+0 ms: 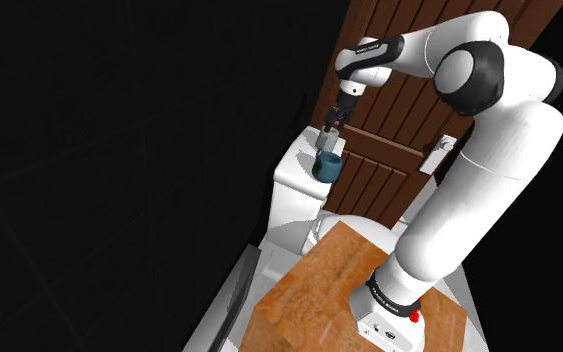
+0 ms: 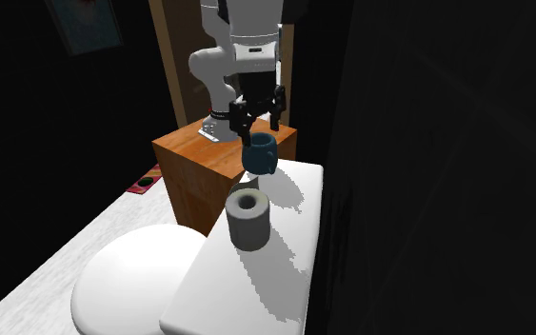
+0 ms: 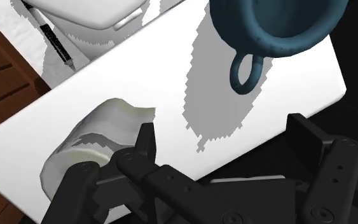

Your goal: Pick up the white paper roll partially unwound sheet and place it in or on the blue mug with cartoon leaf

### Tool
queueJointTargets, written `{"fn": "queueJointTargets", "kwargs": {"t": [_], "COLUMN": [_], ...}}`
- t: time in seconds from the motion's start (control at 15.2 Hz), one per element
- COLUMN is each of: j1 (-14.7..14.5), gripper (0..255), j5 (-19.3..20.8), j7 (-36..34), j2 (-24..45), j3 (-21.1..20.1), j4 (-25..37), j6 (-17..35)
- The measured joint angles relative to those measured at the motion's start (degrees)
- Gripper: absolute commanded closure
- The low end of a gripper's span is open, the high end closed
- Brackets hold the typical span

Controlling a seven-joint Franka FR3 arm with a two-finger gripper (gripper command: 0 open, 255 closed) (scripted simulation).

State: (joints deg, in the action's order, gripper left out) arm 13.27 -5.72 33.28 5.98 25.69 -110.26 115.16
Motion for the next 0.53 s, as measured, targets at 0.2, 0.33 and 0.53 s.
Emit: {"fn": "queueJointTargets", "kwargs": {"t": [0.2, 0.33, 0.53], "j1": [2.05, 3.97, 7.54], "gripper": [0, 0, 0], "j5": [-2.86, -5.28, -8.53], "j7": [2.24, 3.89, 6.12], "j2": [5.72, 10.77, 18.06], "j3": [0.82, 1.01, 0.99], "j4": [4.90, 9.79, 17.46], "j6": [0.01, -0.54, -1.84]}}
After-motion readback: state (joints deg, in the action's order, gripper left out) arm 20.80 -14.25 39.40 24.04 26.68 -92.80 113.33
